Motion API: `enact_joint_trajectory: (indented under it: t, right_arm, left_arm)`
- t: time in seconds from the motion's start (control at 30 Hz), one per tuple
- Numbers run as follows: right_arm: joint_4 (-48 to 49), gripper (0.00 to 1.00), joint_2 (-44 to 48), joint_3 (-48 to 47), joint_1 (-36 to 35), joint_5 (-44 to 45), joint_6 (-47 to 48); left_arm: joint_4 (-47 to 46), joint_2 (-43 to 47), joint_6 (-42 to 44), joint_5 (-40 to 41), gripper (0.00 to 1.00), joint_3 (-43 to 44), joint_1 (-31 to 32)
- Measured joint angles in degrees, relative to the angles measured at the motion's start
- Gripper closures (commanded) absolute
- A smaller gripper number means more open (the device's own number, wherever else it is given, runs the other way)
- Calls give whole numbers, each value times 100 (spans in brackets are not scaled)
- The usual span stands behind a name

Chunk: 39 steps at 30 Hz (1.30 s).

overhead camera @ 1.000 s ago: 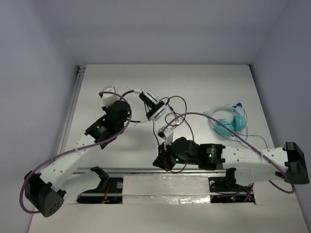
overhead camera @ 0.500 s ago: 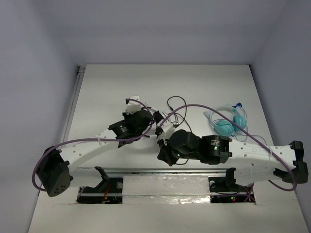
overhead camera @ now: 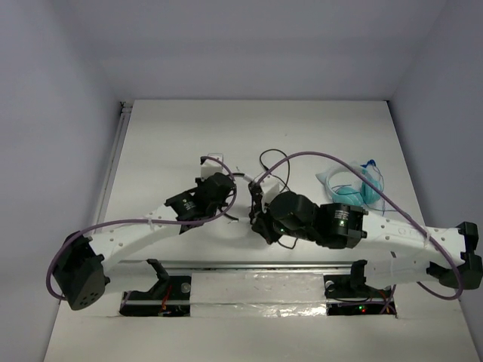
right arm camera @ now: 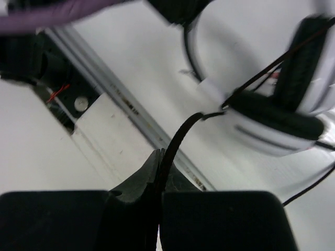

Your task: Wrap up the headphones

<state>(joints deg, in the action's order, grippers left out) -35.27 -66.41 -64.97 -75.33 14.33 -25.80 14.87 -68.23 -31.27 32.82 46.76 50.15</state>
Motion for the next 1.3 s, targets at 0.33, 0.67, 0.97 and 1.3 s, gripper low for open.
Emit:
enact_joint_trajectory:
  t: [0.33,0.67,0.97,1.3]
  right_arm:
    - [131,100,-44,-223,1064,223,363]
    - [501,95,-498,-249,2002,1204,527]
    - [1300,80,-560,402,2852,1534,476]
    - [3051,77,-468,1810,3303,358,289]
  left_arm:
    - [297,295,238,-809,100,-398,273]
    - [492,671,531,-1394,100,-197,278]
    - [520,1032,855,-2159,100,33,-61]
    - [509,1399,997,-3554,100,485,-1134]
